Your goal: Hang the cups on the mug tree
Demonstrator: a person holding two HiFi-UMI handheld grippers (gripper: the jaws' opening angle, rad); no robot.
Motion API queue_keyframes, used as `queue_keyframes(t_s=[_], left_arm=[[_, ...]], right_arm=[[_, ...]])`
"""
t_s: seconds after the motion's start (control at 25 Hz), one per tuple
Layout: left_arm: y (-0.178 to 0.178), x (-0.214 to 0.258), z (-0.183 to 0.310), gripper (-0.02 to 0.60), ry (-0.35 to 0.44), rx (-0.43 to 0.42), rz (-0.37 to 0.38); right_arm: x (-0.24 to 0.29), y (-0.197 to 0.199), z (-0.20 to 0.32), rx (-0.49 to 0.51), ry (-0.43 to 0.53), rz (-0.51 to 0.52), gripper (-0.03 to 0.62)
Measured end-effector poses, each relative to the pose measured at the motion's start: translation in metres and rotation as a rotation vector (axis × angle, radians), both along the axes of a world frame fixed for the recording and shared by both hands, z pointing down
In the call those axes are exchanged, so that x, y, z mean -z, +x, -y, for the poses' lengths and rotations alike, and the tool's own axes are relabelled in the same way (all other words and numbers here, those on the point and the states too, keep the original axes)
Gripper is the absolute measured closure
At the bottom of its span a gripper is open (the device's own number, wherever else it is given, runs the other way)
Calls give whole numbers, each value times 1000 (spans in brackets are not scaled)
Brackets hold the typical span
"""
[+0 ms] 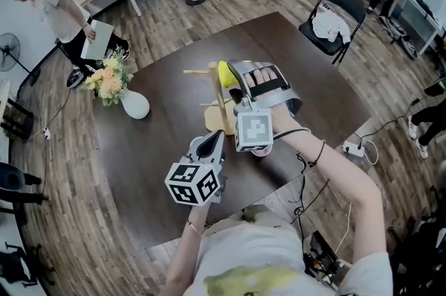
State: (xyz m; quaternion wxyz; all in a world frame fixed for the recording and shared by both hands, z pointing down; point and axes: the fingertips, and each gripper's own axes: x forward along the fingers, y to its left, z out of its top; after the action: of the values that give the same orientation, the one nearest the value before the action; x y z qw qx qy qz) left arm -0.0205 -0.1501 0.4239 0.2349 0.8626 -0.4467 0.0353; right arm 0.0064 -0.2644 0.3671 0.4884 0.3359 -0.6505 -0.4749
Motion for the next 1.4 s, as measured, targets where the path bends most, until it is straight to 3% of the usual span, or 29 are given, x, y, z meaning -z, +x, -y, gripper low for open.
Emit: queue_keyframes(t_s=[0.32, 0.4, 0.8, 0.92, 1.4], left_arm=[[2, 1, -7, 566, 6, -17, -2], [2, 1, -9, 566, 6, -23, -1], [0, 0, -24, 566, 23, -62, 26], [-3, -4, -27, 566, 26, -78, 42], [-8, -31, -47, 566, 27, -112, 106]], right_arm=[[7, -2, -39, 25, -49, 179, 246], [8, 0, -46, 5, -66, 241, 330], [-6, 19, -78, -125, -205, 621, 564], [-17, 24, -85, -170, -273, 752, 572], [-73, 53, -126, -275, -435, 1119, 574]])
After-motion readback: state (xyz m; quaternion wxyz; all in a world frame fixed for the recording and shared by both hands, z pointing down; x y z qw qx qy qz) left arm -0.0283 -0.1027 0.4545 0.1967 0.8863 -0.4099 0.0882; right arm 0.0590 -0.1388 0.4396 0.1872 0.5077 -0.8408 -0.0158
